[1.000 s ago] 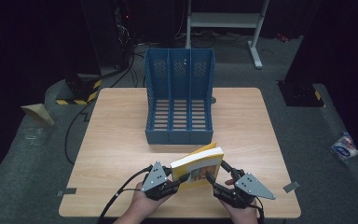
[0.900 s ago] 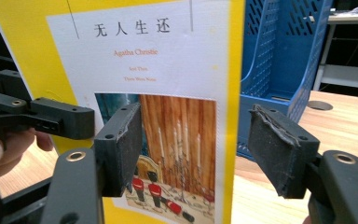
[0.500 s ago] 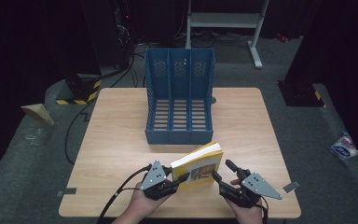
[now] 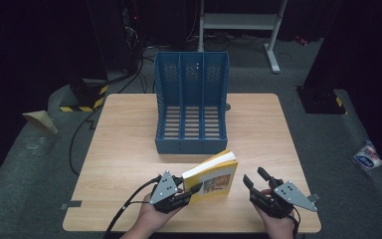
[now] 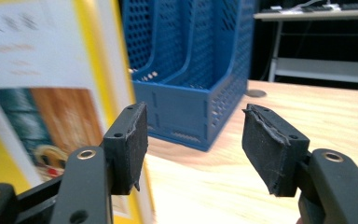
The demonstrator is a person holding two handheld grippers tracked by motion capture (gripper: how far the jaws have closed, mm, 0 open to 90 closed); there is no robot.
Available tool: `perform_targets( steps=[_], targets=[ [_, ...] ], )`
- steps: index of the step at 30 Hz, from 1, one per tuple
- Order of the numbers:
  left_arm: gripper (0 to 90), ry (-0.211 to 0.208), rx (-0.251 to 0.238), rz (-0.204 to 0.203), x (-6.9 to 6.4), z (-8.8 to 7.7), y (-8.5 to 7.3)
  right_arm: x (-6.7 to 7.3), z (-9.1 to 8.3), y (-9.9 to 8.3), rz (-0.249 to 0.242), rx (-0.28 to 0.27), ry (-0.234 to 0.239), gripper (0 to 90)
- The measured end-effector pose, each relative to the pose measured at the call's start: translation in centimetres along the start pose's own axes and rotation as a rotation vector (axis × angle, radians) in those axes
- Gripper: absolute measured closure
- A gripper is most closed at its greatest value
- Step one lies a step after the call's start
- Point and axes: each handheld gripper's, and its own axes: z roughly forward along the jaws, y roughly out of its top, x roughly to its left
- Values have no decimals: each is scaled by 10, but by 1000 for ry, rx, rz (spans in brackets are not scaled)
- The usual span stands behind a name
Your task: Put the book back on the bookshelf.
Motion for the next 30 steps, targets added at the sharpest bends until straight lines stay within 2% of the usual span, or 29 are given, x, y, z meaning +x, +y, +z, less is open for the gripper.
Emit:
perform_targets(
  steps=[2,3,5,6,7,9,12,17,20,23,25,30],
  targets=[
    [647,7,-5,-2,0,0,1,-2,1,-2,0,9,-12,404],
    [672,9,-2,1,-1,-1,2,-6,4,-6,3,30,-25,404],
    [679,-8,11,4,-1,0,5,-10,7,-11,14,50,-35,405],
    [684,-29,16,-15,1,0,6,-12,9,-13,20,60,-41,407],
    [686,-29,16,-15,1,0,6,-12,9,-13,20,60,-41,407],
    [686,-69,11,-64,6,1,7,-18,16,-21,27,94,-57,408],
    [691,-56,11,-45,6,1,7,-22,22,-27,36,136,-75,403],
    [691,-55,27,-42,7,1,12,-23,26,-32,29,183,-94,400],
    [673,-40,14,-23,5,2,18,-24,27,-32,37,185,-94,400],
    [662,-48,5,-21,5,3,22,-24,27,-33,40,187,-97,400],
    [676,-67,3,-38,7,5,27,-25,27,-33,40,188,-97,400],
    [706,-78,7,-53,10,5,29,-26,27,-34,38,199,-108,399]
  ],
)
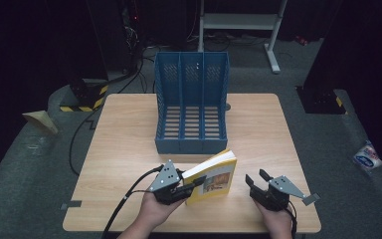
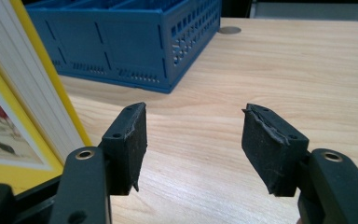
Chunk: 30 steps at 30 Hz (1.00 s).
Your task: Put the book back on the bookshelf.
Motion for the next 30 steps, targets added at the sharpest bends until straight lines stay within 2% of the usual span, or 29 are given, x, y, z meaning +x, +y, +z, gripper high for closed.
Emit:
perform_targets(
  steps=[3,11,22,25,28,30],
  targets=[
    [737,19,4,33,-2,0,0,0,2,-1,-7,18,-9,397],
    [752,34,11,53,-5,-2,0,1,3,-1,-8,27,-11,397],
    [756,41,6,34,-1,-9,-2,5,4,-2,-24,43,-27,396],
    [756,42,4,21,1,-10,-2,5,3,-4,-16,45,-26,396],
    [756,48,-8,-16,6,-13,-3,4,3,-4,-18,42,-17,396],
    [757,52,-9,-26,7,-14,-4,4,2,-3,-17,39,-15,396]
  ],
)
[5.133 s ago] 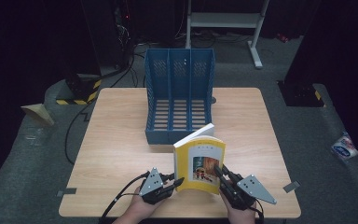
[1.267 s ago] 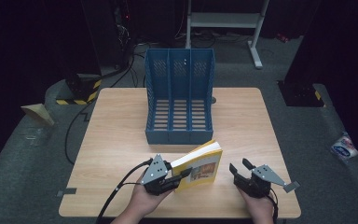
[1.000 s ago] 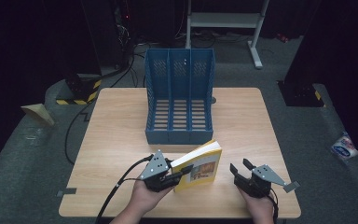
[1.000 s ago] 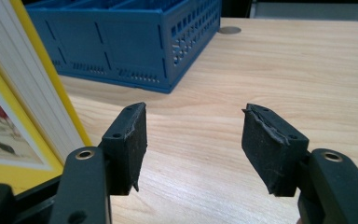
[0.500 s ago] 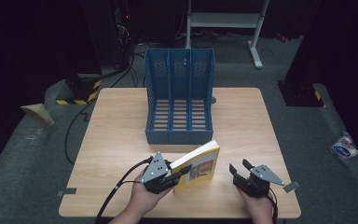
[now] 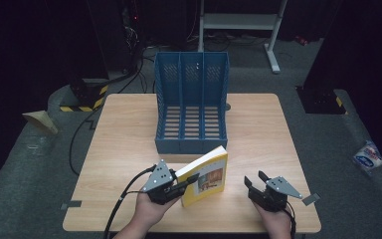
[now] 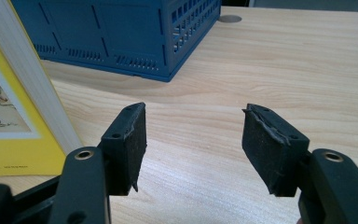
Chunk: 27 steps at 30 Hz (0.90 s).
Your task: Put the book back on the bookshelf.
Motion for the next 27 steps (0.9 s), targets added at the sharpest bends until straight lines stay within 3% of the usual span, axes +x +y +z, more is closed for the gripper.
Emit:
perform_targets(
  steps=[3,10,19,27],
  targets=[
    [758,15,0,-39,7,-3,1,0,-2,-1,-5,-6,10,397],
    [758,60,-1,-40,15,-9,3,0,-5,-2,-6,-4,19,397],
    [759,81,-31,-62,27,-22,7,0,-4,-4,-26,17,1,397],
    [758,146,-63,-47,37,-39,12,-1,-4,-6,-37,29,-4,398]
  ],
)
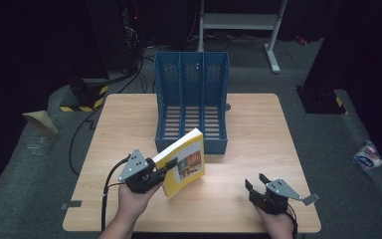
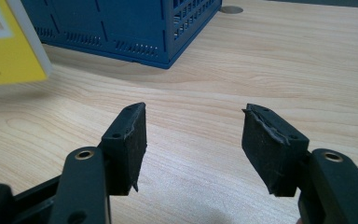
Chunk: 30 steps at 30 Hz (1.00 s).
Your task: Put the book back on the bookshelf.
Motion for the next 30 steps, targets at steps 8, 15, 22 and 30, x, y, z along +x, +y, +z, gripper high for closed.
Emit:
perform_targets(
  steps=[8,15,22,30],
  targets=[
    [758,45,-27,-26,14,-14,4,-1,1,-1,4,7,-1,398],
    [759,93,-49,-41,24,-26,5,-2,1,-2,14,16,-3,411],
    [759,148,-67,-40,34,-38,8,-3,2,-2,1,37,-28,420],
    [759,198,-90,-47,41,-49,10,2,0,2,10,57,-27,425]
  ],
)
